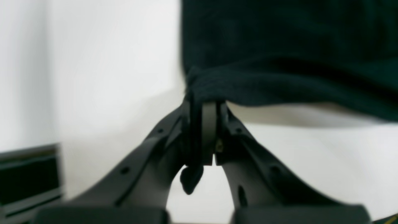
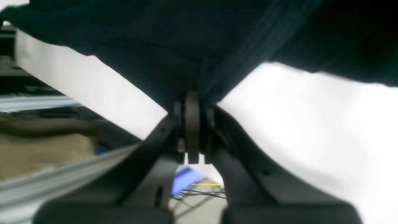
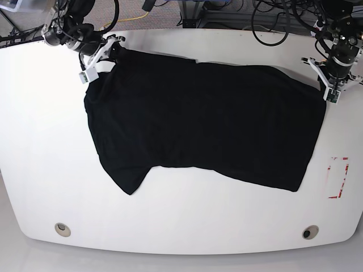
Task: Fold the T-shirt properly
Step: 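Lay the shirt flat, dragging both grippers back across the table, then lift the held edge with both grippers and swing it over the shirt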
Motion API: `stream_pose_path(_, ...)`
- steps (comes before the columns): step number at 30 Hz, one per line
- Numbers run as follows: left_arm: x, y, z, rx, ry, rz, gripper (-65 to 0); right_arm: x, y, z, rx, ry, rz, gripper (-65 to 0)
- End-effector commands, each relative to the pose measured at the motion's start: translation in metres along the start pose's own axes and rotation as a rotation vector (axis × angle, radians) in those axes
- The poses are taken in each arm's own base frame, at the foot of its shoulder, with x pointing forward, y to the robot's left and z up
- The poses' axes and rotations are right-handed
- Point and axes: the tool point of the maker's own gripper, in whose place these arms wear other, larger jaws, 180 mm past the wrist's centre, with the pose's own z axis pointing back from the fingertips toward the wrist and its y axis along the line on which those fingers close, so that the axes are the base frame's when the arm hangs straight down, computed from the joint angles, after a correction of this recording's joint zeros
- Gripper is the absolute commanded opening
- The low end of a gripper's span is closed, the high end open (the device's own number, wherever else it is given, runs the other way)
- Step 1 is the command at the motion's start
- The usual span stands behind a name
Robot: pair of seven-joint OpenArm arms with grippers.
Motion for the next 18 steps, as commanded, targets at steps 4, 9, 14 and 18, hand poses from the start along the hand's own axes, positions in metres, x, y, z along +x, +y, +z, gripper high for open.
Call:
stream_pose_path(4, 0.008, -0.017, 0.000, -0.036, -0.032, 0.000, -65.0, -0.002, -0.008, 0.028, -0.078, -0.026, 0.023, -65.0)
stream_pose_path(9, -0.009, -0.036, 0.005, -0.111, 0.008, -0.045, -65.0, -0.016, -0.022, 0.054, -0.150, 0.012, 0.034, -65.0)
stream_pose_path(14, -0.009, -0.045, 0.006, -0.142, 0.001, -0.042, -65.0, -0.013, -0.031, 0.069, -0.201, 0.002, 0.044, -65.0)
stream_pose_path(18, 0.011, -0.050, -0.001, -0.141, -0.054, -0.012, -65.0, 0.012, -0.035, 0.069, -0.210, -0.047, 0.085, -65.0)
